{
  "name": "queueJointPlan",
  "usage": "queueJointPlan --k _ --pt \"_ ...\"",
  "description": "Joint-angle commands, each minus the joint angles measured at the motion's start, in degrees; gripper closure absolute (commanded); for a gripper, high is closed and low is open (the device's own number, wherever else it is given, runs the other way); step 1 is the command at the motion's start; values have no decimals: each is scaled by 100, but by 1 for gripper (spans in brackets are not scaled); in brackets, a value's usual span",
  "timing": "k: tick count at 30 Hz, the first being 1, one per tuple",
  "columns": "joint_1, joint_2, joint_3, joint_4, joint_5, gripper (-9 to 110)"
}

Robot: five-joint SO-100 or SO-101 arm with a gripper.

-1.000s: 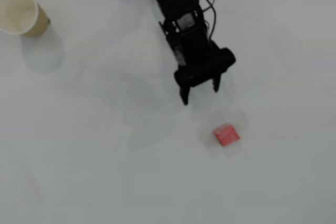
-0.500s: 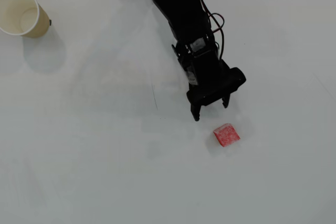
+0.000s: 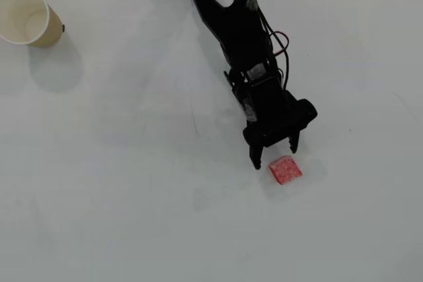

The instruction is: Pick up the cube and drop it in the cup.

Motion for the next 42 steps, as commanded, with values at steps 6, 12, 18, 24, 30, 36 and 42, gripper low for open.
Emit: queueJointPlan --k 6,12,18,24,30,36,42 --pt "44 -237 -1099 -211 -9 72" --pt "53 -519 -1459 -237 -9 72" --pt "123 -694 -1863 -255 -9 72" --pt "176 -879 -2250 -211 -9 72" --pt "193 -932 -2294 -193 -9 73" --pt "229 -932 -2215 -141 -9 80" --pt "316 -905 -2153 9 35 93"
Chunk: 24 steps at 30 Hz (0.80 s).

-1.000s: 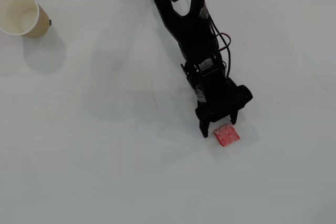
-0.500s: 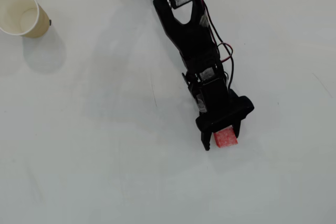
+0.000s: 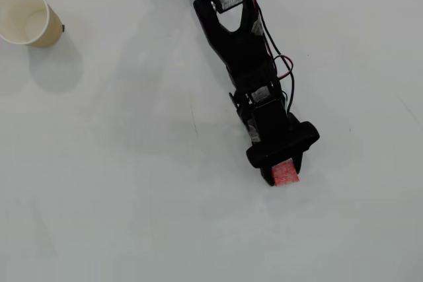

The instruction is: Pick up the cube and drop it in the cup.

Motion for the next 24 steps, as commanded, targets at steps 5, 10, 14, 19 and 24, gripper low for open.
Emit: queueJointPlan --k 5,10,14,19,24 --pt "132 387 -501 70 44 97" --pt "105 686 -299 79 44 97" --pt "88 1327 176 185 44 98" --pt "70 2312 993 202 44 100" --pt "290 3577 1881 202 53 100"
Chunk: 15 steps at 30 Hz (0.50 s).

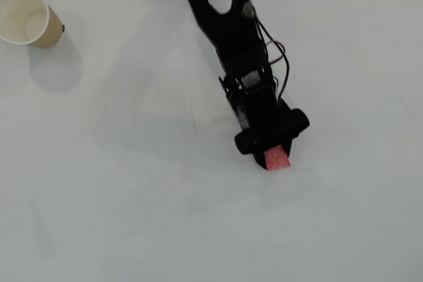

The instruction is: Pick up the cube and drop it in the cup.

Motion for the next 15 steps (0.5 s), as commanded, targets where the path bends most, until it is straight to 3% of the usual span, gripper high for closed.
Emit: queueJointPlan --k 1,15 --pt "246 2162 281 9 53 100" --pt "1960 6486 2971 299 -18 100"
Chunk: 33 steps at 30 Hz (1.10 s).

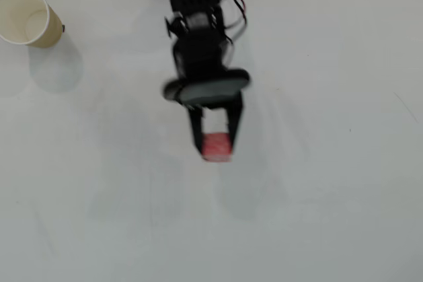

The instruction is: Pick up the cube and drop it in the cup.

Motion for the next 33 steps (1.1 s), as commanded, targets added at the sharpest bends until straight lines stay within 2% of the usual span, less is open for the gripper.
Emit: queueJointPlan --k 1,10,22,33 --pt "439 1652 185 79 -18 100" --pt "1881 3006 1046 879 -35 101" --pt "3867 3885 1116 2347 -62 101" --pt "5660 4236 1239 2672 -105 101"
